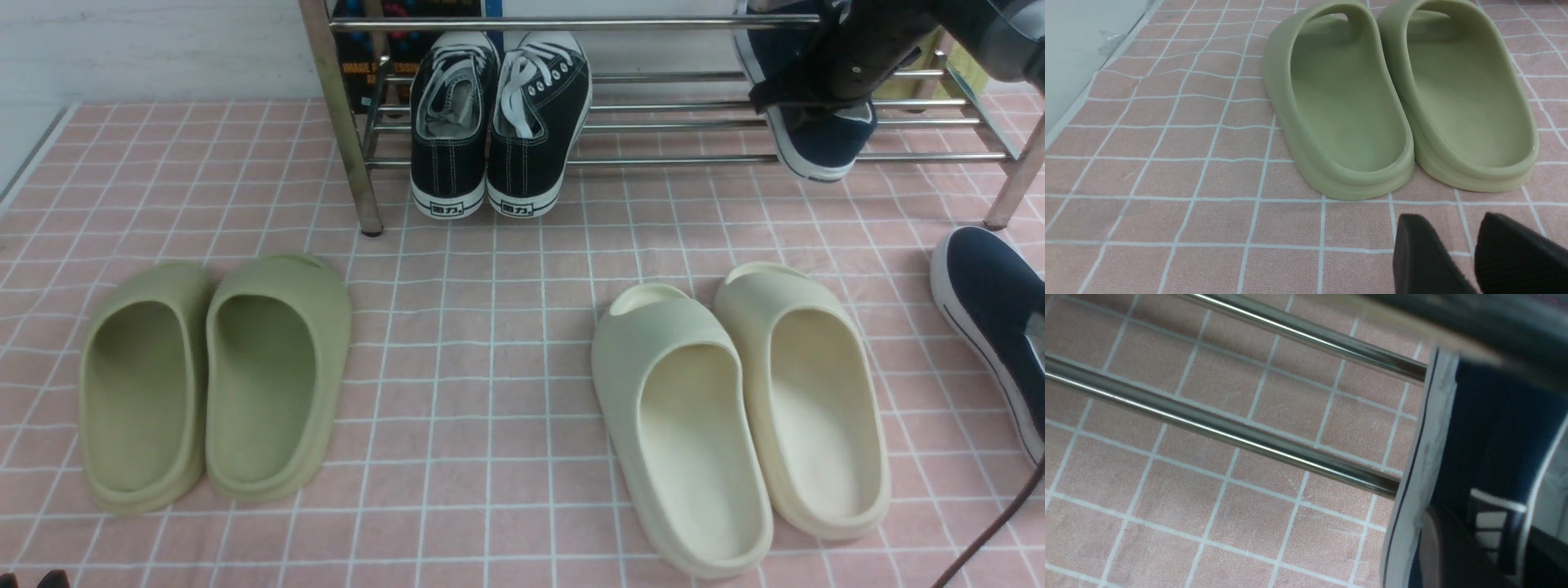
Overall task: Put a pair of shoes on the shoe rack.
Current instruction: Use the right arm to put a shoe into the shoe rack, then use the right arm to grab the shoe closest to it
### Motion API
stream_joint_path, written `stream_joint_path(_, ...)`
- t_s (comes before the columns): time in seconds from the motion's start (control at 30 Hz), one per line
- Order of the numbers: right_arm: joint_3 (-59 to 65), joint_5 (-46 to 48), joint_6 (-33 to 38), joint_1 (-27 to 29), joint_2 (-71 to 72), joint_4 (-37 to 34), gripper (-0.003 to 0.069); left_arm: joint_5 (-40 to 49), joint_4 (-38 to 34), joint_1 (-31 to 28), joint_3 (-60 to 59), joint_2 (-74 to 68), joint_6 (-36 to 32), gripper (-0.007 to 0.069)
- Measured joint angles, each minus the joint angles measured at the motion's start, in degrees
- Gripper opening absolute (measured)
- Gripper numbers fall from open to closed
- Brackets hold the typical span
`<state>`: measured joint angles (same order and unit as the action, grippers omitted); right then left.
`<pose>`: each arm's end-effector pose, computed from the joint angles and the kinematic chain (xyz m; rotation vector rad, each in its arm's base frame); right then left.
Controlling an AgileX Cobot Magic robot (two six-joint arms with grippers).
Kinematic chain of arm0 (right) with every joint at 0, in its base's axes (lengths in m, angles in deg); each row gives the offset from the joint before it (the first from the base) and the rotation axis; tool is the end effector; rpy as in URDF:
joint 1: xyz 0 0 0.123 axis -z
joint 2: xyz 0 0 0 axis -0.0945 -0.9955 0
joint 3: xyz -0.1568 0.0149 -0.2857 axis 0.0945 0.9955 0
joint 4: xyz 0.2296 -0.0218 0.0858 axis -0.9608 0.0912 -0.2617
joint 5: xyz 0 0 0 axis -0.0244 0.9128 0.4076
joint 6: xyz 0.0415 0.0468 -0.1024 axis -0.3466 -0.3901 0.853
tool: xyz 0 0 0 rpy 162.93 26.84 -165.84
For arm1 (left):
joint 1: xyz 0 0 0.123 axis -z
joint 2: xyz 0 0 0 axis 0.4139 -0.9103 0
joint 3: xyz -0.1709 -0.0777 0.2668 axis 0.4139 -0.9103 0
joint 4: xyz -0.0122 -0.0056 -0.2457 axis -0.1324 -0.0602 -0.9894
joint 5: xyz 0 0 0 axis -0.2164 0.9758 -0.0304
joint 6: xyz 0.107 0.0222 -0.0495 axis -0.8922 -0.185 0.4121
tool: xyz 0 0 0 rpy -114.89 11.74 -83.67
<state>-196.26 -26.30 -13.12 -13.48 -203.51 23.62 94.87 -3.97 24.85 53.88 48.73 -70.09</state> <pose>0.5666 0.0827 0.2842 -0.3414 2.4461 0.0301 0.0332 0.0058 0.1641 0.0115 1.8606 0.0721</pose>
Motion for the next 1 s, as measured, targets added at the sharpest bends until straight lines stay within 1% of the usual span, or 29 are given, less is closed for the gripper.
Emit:
stream_joint_path(0.03, -0.1, 0.1, -0.3, 0.0, 0.1, 0.0, 0.0213, 0.0, 0.0, 0.0, 0.0, 0.0, 0.0, 0.0240)
stream_joint_path(0.13, -0.2, 3.0, -1.2, -0.1, 1.4, -0.3, 0.0357, 0.0, 0.0, 0.0, 0.0, 0.0, 0.0, 0.0240)
stream_joint_path(0.17, -0.2, 3.3, -1.2, -0.1, 1.4, -0.3, 0.0357, 0.0, 0.0, 0.0, 0.0, 0.0, 0.0, 0.0240)
stream_joint_path(0.2, -0.2, 6.6, -1.3, -0.1, 2.7, -0.2, 0.0421, 0.0, 0.0, 0.0, 0.0, 0.0, 0.0, 0.0240)
stream_joint_path(0.27, -0.4, 10.6, -1.2, -0.1, 5.0, 0.5, 0.0487, 0.0, 0.0, 0.0, 0.0, 0.0, 0.0, 0.0240)
stream_joint_path(0.33, 0.0, 11.3, -1.2, -0.1, 6.2, 1.4, 0.0504, 0.0, 0.0, 0.0, 0.0, 0.0, 0.0, 0.0240)
stream_joint_path(0.37, 2.7, 11.5, -1.5, -0.1, 9.5, 2.8, 0.0519, 0.0, 0.0, 0.0, 0.0, 0.0, 0.0, 0.0240)
stream_joint_path(0.43, 5.1, 11.6, -1.7, 0.0, 11.1, 3.5, 0.0524, 0.0, 0.0, 0.0, 0.0, 0.0, 0.0, 0.0240)
stream_joint_path(0.47, 10.9, 11.7, -2.3, 0.2, 15.4, 4.6, 0.0526, 0.0, 0.1, 0.0, 0.0, 0.0, 0.0, 0.0240)
stream_joint_path(0.53, 15.8, 11.7, -2.5, 0.4, 18.6, 4.9, 0.0525, 0.0, 0.1, 0.0, 0.0, 0.0, 0.0, 0.0240)
stream_joint_path(0.57, 23.0, 11.7, -2.7, 1.0, 23.0, 4.9, 0.0521, 0.0, 0.2, 0.0, 0.0, 0.0, 0.0, 0.0240)
stream_joint_path(0.63, 28.6, 11.7, -3.2, 1.6, 26.2, 4.9, 0.0515, 0.0, 0.2, 0.0, 0.0, 0.0, 0.0, 0.0240)
stream_joint_path(0.7, 40.1, 11.7, -5.0, 3.3, 32.7, 4.9, 0.0501, 0.0, 0.2, 0.0, 0.0, 0.0, 0.0, 0.0240)
stream_joint_path(0.73, 42.0, 11.7, -5.2, 3.6, 33.1, 4.9, 0.0498, 0.0, 0.2, 0.0, 0.0, 0.0, 0.0, 0.0240)
stream_joint_path(0.77, 50.1, 10.3, -6.4, 5.3, 36.8, 4.9, 0.0486, 0.0, 0.2, 0.0, 0.0, 0.0, 0.0, 0.0240)
stream_joint_path(0.83, 57.0, 7.8, -7.5, 7.0, 39.8, 4.9, 0.0473, 0.0, 0.2, 0.0, 0.0, 0.0, 0.0, 0.0240)
stream_joint_path(0.93, 63.6, 4.5, -8.1, 9.0, 41.4, 4.9, 0.0460, 0.0, 0.2, 0.0, 0.0, 0.0, 0.0, 0.0240)
stream_joint_path(1.0, 69.4, 0.6, -8.6, 11.1, 41.8, 4.9, 0.0444, 0.0, 0.2, 0.0, 0.0, 0.0, 0.0, 0.0240)
